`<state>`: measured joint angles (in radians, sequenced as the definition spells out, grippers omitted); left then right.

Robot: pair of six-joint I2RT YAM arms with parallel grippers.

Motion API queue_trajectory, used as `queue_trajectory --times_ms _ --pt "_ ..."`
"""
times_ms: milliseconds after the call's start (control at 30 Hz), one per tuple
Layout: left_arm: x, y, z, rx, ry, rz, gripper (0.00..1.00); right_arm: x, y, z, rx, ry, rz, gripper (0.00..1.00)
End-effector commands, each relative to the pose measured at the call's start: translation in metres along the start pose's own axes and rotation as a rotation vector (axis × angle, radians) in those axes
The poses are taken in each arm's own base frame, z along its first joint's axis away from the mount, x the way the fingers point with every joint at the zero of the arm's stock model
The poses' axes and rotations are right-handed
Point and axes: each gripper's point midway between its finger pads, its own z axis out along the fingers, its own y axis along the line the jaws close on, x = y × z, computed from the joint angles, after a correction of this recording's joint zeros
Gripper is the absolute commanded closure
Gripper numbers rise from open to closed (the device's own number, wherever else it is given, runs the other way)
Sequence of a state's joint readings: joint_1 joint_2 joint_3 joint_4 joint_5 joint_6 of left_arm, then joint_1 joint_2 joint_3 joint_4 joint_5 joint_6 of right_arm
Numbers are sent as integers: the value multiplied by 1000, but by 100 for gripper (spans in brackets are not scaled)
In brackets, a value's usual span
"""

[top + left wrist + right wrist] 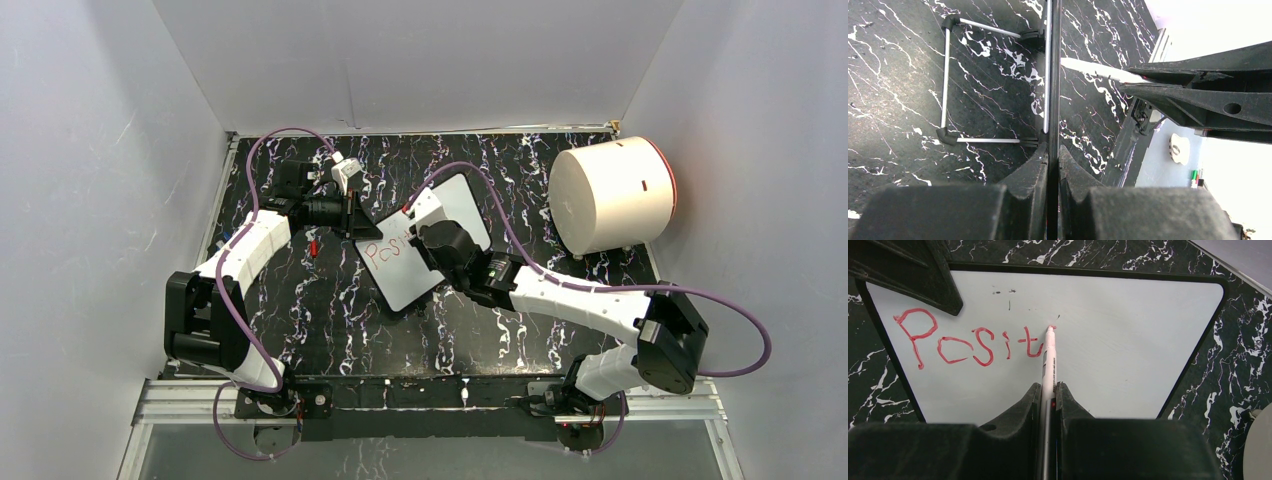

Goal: Write a sentence on the whiteboard

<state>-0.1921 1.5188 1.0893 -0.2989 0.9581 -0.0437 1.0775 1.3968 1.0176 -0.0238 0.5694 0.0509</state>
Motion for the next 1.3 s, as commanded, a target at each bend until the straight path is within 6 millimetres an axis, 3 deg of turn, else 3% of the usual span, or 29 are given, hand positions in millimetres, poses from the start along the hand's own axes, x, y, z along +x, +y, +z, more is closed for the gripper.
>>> queue_trajectory --times_ms 0,267,767,1067,1267 --pt "29 14 8 -57 95 -83 100 -17 -7 -7 14 -54 48 100" --pt "29 15 8 -61 96 -84 100 -3 -7 -10 6 -11 44 100" --pt "29 14 8 -56 96 -82 100 -6 -1 -5 -12 -20 48 100" --pt "30 14 8 -59 97 -83 100 12 -2 -9 -14 43 34 100" --pt "30 14 8 -60 97 -82 100 14 -2 -11 -18 49 34 100"
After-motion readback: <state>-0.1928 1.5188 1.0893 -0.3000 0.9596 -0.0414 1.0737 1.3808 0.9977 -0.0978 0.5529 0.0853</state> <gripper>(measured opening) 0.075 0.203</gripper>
